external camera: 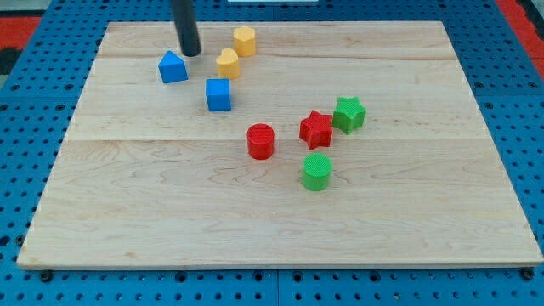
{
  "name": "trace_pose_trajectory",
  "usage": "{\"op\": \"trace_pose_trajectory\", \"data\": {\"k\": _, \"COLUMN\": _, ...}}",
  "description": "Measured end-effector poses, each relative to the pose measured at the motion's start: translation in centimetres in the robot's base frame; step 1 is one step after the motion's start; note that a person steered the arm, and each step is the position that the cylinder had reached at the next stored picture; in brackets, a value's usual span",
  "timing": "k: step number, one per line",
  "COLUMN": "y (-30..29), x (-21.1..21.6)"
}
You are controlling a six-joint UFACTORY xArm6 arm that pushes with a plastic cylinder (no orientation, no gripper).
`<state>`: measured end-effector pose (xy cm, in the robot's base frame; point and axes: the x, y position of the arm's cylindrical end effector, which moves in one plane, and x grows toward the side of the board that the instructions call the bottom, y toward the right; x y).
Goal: Push the blue cube towards the red circle
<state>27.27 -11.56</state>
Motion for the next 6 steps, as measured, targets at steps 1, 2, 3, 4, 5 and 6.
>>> {"op": "trace_pose_trajectory", "data": {"k": 1, "y": 0.7, "x": 3.1}}
{"op": "trace_pose_trajectory", "data": {"k": 2, "y": 1.1, "x": 7.9}}
{"op": "trace_pose_trajectory", "data": {"k": 3, "y": 4.4, "x": 9.4}}
{"op": "trace_pose_trajectory", "data": {"k": 4, "y": 4.1, "x": 8.2}}
{"op": "trace_pose_trajectory", "data": {"k": 5, "y": 14.2, "x": 8.1}}
{"op": "trace_pose_trajectory", "data": {"k": 6, "y": 13.4, "x": 11.6}}
